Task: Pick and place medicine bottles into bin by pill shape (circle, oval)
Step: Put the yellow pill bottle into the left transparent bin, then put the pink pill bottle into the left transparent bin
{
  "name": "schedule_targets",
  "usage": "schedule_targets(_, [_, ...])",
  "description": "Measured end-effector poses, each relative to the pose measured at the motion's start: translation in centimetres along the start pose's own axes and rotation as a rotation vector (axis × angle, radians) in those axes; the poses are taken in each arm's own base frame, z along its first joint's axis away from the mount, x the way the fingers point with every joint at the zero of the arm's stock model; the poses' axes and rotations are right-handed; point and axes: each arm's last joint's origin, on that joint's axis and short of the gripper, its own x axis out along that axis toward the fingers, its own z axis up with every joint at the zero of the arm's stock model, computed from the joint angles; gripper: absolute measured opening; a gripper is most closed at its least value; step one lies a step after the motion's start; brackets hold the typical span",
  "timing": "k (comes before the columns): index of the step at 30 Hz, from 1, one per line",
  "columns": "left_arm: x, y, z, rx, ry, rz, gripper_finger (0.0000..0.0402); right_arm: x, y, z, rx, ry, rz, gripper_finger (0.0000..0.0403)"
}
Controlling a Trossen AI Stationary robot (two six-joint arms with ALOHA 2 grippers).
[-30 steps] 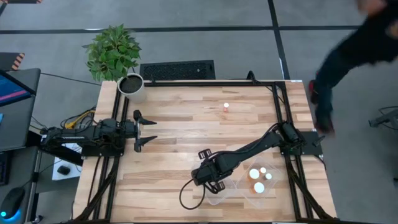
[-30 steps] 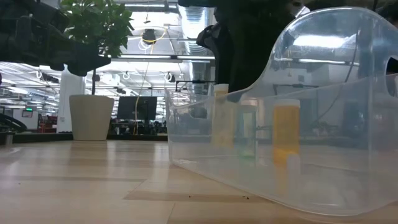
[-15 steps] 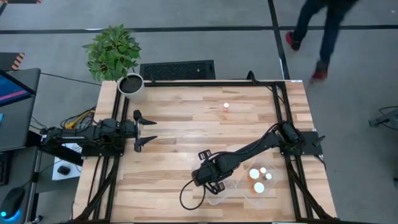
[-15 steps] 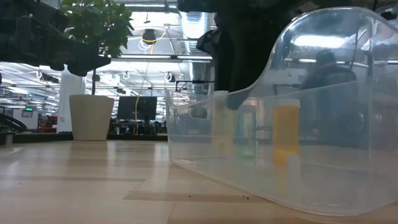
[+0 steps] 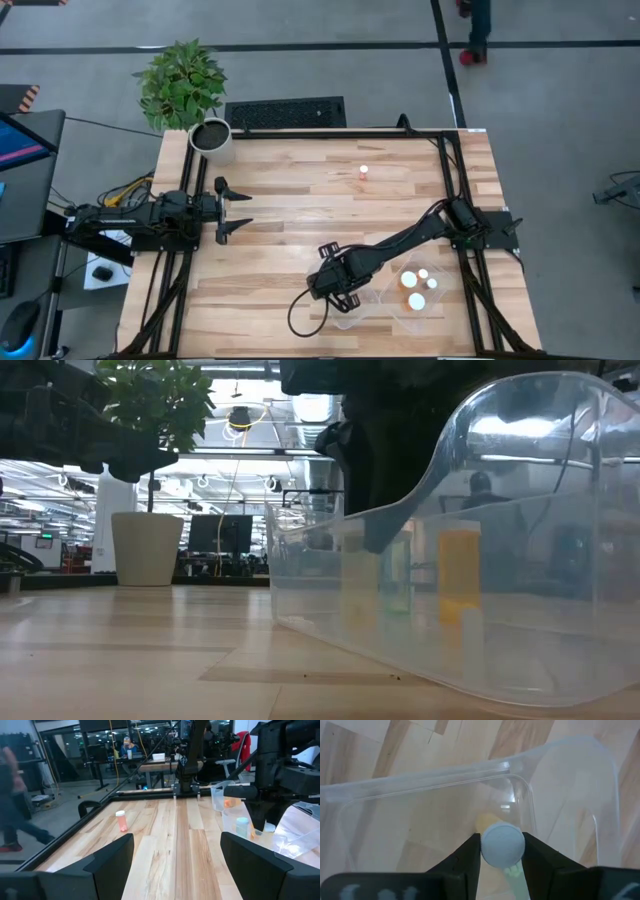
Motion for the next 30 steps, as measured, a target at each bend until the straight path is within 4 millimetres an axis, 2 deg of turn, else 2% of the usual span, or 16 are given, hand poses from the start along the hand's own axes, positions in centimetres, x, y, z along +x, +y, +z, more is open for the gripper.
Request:
schedule_targets(6, [0.0, 0.0, 0.0, 0.0, 0.001, 0.0, 0.0293, -1.1, -0.1, -0.1, 0.014, 0.0, 0.0, 0.0149])
schedule_targets(20, [0.0, 0.0, 0.0, 0.0, 0.0, 0.0, 0.0293, -1.4, -0.2, -0.4, 0.013, 0.029, 0.0, 0.0214])
schedule_targets(26, [0.0, 0.0, 0.0, 0.0, 0.0, 0.0, 0.0293, -3.4, -0.7, -0.8, 0.026, 0.046, -0.003, 0.0241])
schedule_targets(30, [0.0, 0.0, 0.0, 0.0, 0.0, 0.0, 0.0293, -7.5, -2.4, -1.1, 0.038, 0.013, -0.02, 0.0244])
